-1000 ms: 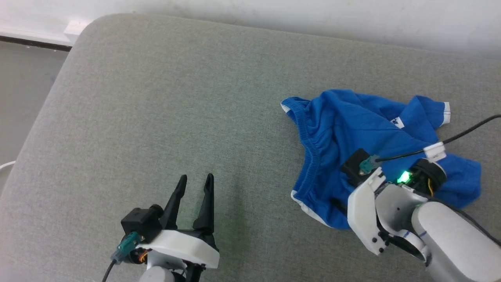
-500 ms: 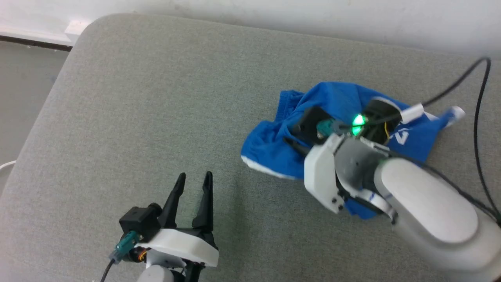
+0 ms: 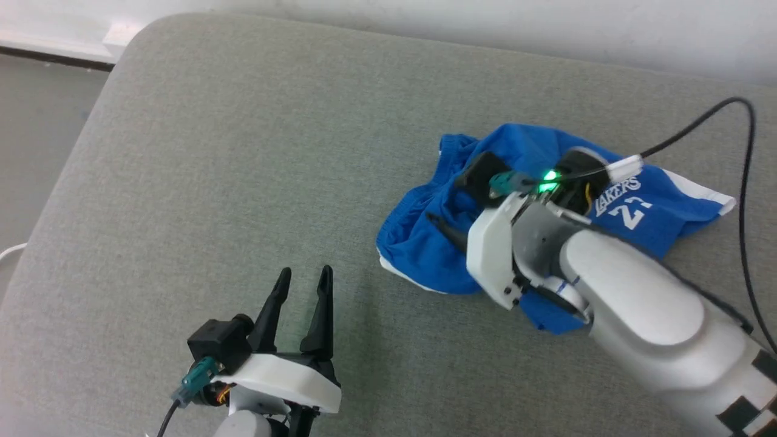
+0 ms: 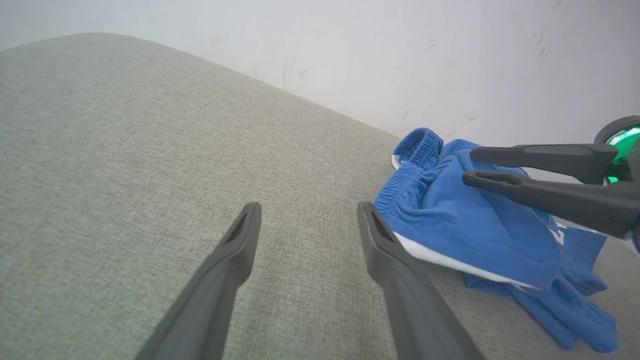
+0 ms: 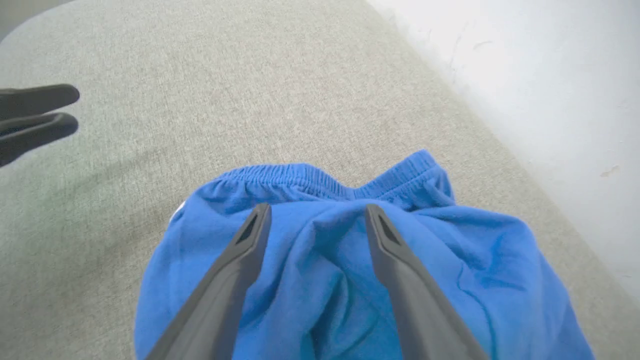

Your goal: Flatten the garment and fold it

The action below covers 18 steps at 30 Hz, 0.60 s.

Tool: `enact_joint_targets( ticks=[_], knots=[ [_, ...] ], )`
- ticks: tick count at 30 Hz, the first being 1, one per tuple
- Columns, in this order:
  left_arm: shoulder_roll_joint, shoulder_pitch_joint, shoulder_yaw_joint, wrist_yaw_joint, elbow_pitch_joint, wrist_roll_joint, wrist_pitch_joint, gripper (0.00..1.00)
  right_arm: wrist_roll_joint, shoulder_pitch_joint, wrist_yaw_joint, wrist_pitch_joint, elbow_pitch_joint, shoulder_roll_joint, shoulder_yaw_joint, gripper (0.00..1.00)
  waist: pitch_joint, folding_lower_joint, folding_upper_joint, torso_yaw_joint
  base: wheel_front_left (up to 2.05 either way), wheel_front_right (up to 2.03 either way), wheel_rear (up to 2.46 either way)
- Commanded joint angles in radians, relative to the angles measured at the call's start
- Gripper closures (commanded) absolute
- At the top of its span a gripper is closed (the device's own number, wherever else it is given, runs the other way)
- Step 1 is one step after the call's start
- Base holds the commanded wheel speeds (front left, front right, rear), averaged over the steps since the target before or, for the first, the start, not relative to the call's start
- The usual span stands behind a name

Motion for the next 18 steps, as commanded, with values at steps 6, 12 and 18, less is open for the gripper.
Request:
enact_joint_targets(
  ticks=[6, 12, 18],
  knots=[
    [-0.002, 0.012, -0.003, 0.002, 0.010, 0.010, -0.005, 0.00, 0.000, 0.028, -0.001, -0.006, -0.089, -0.069, -0.113, 0.00, -0.055, -0.0001, 0.0000, -0.036, 0.00, 0.00, 0.00],
    [-0.001, 0.036, -0.003, 0.002, 0.008, 0.018, -0.005, 0.00, -0.015, 0.249, -0.001, 0.104, -0.268, -0.158, -0.336, 0.00, -0.081, -0.0001, 0.0000, -0.035, 0.00, 0.00, 0.00],
    [0.000, 0.063, 0.004, 0.004, 0.003, 0.021, -0.005, 0.00, -0.104, 0.579, -0.001, 0.194, -0.500, -0.109, -0.637, 0.00, -0.086, -0.0001, 0.0000, -0.032, 0.00, 0.00, 0.00]
  ],
)
